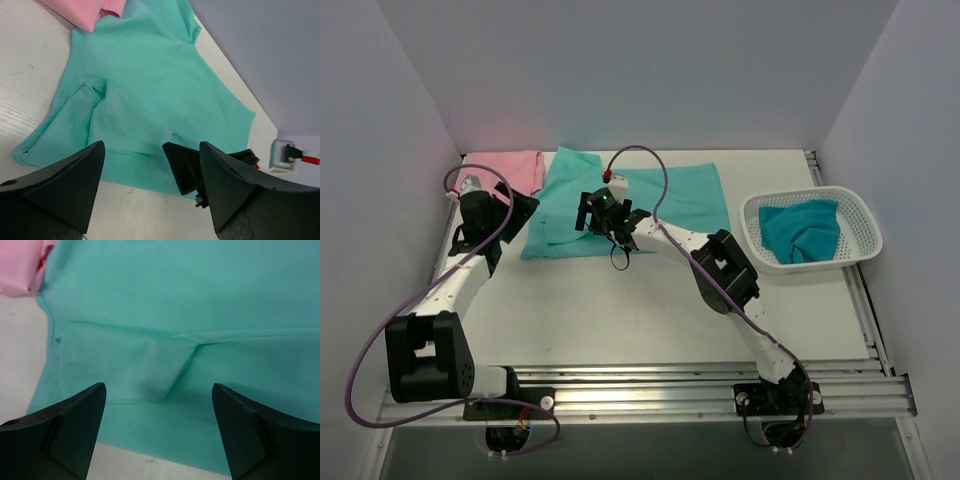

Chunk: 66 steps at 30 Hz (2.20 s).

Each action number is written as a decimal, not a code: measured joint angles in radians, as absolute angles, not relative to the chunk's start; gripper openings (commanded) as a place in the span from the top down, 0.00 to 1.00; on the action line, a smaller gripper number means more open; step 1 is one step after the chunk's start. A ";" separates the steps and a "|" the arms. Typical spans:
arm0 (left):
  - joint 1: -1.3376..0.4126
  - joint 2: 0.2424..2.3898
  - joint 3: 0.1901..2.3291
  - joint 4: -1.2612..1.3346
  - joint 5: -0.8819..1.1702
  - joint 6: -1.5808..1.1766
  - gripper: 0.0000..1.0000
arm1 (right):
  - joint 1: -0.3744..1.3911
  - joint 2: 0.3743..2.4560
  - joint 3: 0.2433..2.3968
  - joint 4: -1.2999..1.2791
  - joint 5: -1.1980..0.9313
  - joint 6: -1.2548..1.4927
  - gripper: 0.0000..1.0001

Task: Fold and stack the t-shirts
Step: Fold the tshirt

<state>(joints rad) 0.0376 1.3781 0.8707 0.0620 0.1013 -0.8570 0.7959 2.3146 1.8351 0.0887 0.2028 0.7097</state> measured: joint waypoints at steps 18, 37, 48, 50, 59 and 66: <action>0.054 1.398 0.859 0.080 0.107 -0.856 0.15 | 0.781 2.367 1.871 0.104 0.166 0.765 0.22; 0.064 1.407 0.859 0.094 0.115 -0.857 0.15 | 0.831 2.444 1.942 0.107 0.150 0.812 0.37; 0.069 1.410 0.854 0.105 0.121 -0.857 0.15 | 0.832 2.454 1.942 0.101 0.149 0.820 0.60; 0.069 1.411 0.854 0.109 0.121 -0.857 0.15 | 0.832 2.454 1.942 0.101 0.148 0.822 0.70; 0.072 1.411 0.853 0.113 0.122 -0.857 0.15 | 0.826 2.454 1.942 0.101 0.138 0.837 1.00; 0.076 1.411 0.852 0.117 0.122 -0.857 0.15 | 0.822 2.454 1.942 0.101 0.130 0.837 1.00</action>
<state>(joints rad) 0.0761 1.4109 0.8520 0.1169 0.1223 -0.8570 0.8215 2.4538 1.9415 0.1013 0.1295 0.8368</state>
